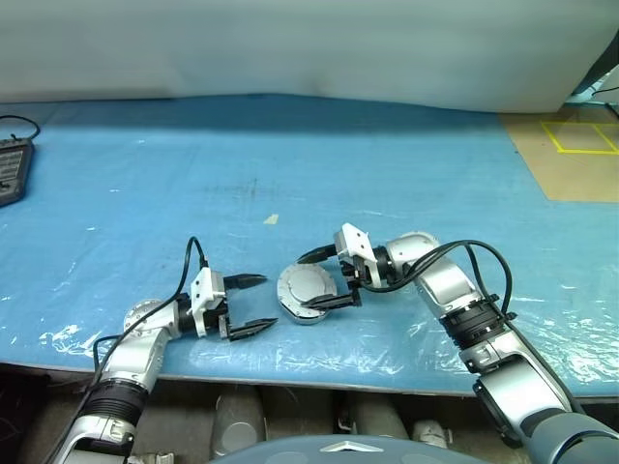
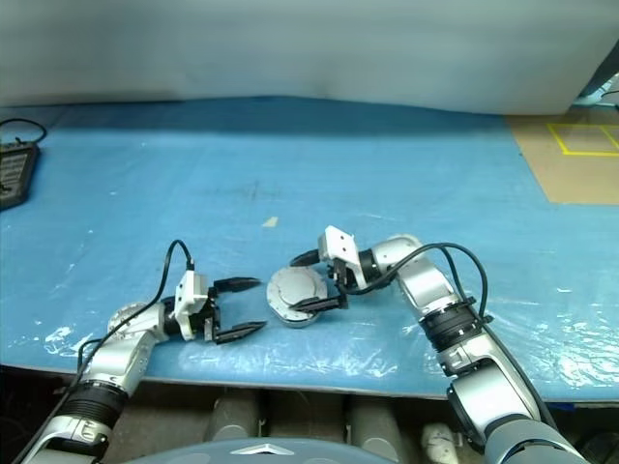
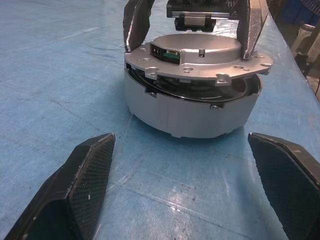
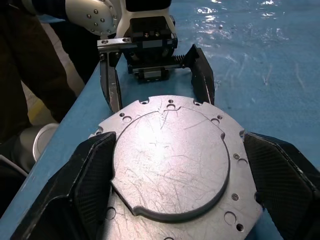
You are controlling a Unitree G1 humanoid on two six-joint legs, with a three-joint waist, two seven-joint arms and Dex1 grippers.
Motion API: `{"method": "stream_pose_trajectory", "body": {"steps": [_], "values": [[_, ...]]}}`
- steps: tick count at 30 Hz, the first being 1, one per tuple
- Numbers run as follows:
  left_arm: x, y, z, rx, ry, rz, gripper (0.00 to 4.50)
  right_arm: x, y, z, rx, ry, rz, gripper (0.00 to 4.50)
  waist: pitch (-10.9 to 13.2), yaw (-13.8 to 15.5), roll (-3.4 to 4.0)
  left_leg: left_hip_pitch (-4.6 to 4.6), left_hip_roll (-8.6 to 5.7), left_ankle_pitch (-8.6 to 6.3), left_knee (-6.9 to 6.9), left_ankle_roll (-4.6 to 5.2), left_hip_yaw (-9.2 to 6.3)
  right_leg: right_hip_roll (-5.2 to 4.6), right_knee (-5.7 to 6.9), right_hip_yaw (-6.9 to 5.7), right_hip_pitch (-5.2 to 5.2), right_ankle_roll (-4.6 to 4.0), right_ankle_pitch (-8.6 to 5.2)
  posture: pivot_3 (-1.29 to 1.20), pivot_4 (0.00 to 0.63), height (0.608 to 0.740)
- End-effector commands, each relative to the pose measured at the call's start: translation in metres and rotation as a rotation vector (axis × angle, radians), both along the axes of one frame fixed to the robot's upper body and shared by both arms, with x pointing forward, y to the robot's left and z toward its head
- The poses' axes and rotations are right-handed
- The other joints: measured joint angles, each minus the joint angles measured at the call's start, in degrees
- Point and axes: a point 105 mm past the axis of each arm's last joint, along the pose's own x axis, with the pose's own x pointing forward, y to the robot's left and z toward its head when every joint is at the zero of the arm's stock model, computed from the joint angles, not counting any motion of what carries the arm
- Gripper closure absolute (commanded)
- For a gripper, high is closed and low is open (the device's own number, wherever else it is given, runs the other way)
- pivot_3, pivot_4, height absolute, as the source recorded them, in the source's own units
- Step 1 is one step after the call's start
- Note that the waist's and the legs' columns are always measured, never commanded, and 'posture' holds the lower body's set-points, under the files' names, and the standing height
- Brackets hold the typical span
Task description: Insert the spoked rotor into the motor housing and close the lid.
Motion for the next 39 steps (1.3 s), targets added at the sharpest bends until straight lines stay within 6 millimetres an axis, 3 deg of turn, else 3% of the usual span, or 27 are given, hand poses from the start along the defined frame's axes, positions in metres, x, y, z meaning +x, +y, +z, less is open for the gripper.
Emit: {"method": "stream_pose_trajectory", "body": {"steps": [1, 2, 22, 39], "values": [[-0.001, 0.004, 0.004, 0.005, -0.016, 0.007, 0.0, 0.0, -0.001, -0.002, -0.006, -0.02, 0.002, 1.26, 0.0, 0.0, 0.0, 0.0, 0.0, 0.0, 0.0, 0.0, 0.0, 0.0, 0.0, 0.0, 0.0, 0.0, 0.0, 0.0, 0.15, 0.74], [-0.001, 0.004, 0.004, 0.006, -0.015, 0.007, 0.0, 0.0, -0.001, -0.003, -0.008, -0.02, 0.003, 1.53, 0.0, 0.0, 0.0, 0.01, 0.0, 0.0, 0.01, 0.0, 0.0, 0.0, 0.01, 0.0, 0.01, 0.0, 0.0, 0.0, 0.15, 0.74], [-0.001, 0.005, 0.004, 0.006, -0.014, 0.008, 0.0, 0.005, -0.007, -0.018, -0.089, -0.101, 0.002, 1.52, 0.0, -0.02, 0.0, 0.19, 0.0, 0.0, 0.03, 0.0, 0.0, 0.0, 0.04, 0.01, 0.17, 0.0, 0.0, 0.0, 0.15, 0.74], [-0.001, 0.004, 0.004, 0.003, -0.013, 0.013, 0.0, 0.003, -0.007, -0.032, -0.188, 0.004, 0.01, 1.52, -0.01, -0.06, -0.01, 0.48, -0.01, -0.01, -0.01, 0.0, 0.01, 0.0, 0.01, 0.06, 0.41, 0.0, 0.0, 0.0, 0.15, 0.74]]}}
